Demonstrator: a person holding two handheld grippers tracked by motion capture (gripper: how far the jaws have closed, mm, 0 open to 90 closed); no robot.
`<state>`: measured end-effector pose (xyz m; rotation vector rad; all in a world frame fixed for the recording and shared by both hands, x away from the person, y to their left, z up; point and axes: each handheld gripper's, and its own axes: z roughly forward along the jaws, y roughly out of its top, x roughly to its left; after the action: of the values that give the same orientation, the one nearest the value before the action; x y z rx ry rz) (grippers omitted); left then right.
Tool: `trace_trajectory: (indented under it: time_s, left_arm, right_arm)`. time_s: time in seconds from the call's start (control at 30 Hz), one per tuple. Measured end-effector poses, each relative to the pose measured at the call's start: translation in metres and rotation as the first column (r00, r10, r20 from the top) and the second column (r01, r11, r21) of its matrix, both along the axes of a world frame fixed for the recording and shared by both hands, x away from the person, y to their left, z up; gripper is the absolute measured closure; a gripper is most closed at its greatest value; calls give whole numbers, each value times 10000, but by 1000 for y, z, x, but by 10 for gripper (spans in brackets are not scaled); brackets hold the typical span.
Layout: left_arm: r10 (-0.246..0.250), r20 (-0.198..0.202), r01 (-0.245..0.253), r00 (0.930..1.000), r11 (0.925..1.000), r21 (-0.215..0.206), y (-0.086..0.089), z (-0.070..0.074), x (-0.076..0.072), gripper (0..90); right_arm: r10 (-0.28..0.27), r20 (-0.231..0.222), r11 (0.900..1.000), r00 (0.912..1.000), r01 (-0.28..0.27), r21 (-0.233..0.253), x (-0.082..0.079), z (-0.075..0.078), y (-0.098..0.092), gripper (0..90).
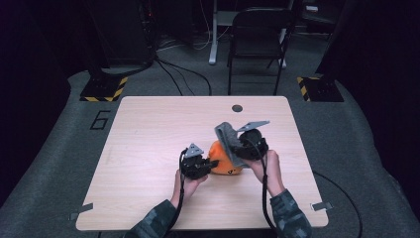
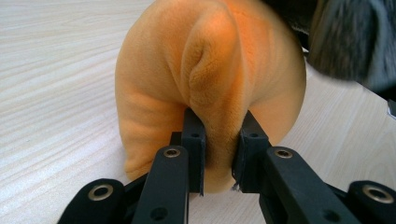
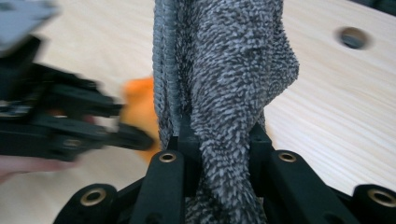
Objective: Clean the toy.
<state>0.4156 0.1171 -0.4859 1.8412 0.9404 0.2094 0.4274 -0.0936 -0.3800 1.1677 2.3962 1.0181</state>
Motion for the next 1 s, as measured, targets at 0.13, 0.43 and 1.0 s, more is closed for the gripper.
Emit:
trace_trajectory:
  time_s: [0.13,0.43,1.0]
  left_arm:
    - [37,68,-37,10000,9999,101,-3,0,-2,773]
    - [-73,98,71,9999,9997,229,-3,-3,0,771]
    - [-264,134,262,9996,9996,145,-2,-5,2,765]
  right_arm:
    - [523,116,9950,9986,-511,-859,-4,-12,26,745]
    - [183,42,9866,9998,-174,-1619,4,-21,15,758]
    - [-1843,-1872,9719,9649,1505,-1810,43,-75,-40,757]
